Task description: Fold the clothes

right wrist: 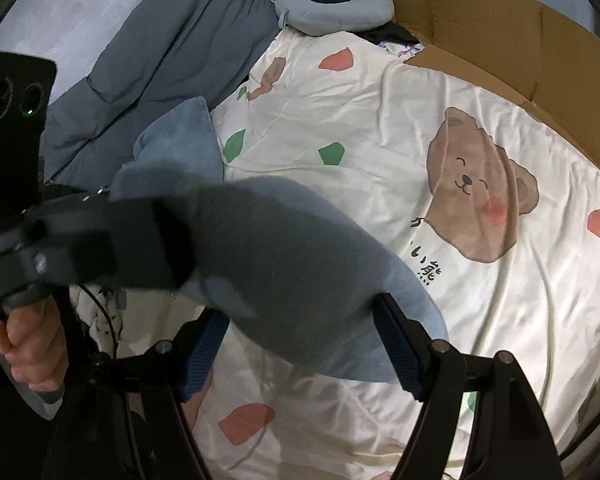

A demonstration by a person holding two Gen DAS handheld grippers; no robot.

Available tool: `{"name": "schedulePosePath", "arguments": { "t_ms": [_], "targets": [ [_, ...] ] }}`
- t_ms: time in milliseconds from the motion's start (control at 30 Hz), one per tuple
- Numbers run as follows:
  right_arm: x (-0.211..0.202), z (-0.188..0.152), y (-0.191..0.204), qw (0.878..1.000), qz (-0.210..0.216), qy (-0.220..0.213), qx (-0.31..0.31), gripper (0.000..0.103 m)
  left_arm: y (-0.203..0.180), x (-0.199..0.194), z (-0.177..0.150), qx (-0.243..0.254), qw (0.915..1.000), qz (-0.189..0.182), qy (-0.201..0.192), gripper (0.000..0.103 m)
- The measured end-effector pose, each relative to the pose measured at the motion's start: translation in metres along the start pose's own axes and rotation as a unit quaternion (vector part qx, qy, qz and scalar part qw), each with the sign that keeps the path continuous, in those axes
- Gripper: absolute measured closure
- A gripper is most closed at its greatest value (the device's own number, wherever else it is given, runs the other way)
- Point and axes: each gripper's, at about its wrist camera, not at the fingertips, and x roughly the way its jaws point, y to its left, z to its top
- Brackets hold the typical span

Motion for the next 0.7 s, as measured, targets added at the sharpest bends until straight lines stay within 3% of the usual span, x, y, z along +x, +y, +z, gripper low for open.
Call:
{"name": "schedulePosePath", "arguments": {
  "t_ms": [100,167,233,333,433,533,633,700],
  "targets": [
    [0.001,-0.001,-0.002,1.000,-0.003,-0.005,0.001,0.036,0.001,0.004,-0.001,-0.002,1.0000,0.001,0.005,0.100],
    [0.001,-0.001,-0.008,1.000,-0.007,-0.005,0.009,0.071,0.003,0.006,-0.002,-0.008,0.9999,0.005,0.011,0.100],
    [0.001,-0.001,-0.017,1.000,-0.009,-0.002,0.024,0.096,0.008,0.010,-0.002,-0.018,0.9994,0.015,0.025,0.100],
    [-0.007,0.002,-0.033,0.999,-0.023,-0.014,0.047,0.098,0.016,0.013,-0.001,-0.031,0.9981,0.030,0.043,0.099],
    [-0.013,0.004,-0.048,0.997,-0.041,-0.021,0.068,0.099,0.029,0.003,-0.001,-0.045,0.9973,0.046,0.036,0.099],
    [-0.017,0.004,-0.061,0.995,-0.055,-0.022,0.086,0.099,0.049,-0.013,0.001,-0.051,0.9935,0.099,0.024,0.099],
    [-0.023,0.003,-0.075,0.992,-0.064,-0.026,0.104,0.099,0.090,-0.047,-0.001,-0.098,0.9830,0.155,-0.012,0.099],
    [-0.027,0.004,-0.084,0.990,-0.072,-0.029,0.115,0.099,0.116,-0.070,-0.004,-0.127,0.9696,0.206,-0.038,0.099]
  ]
}}
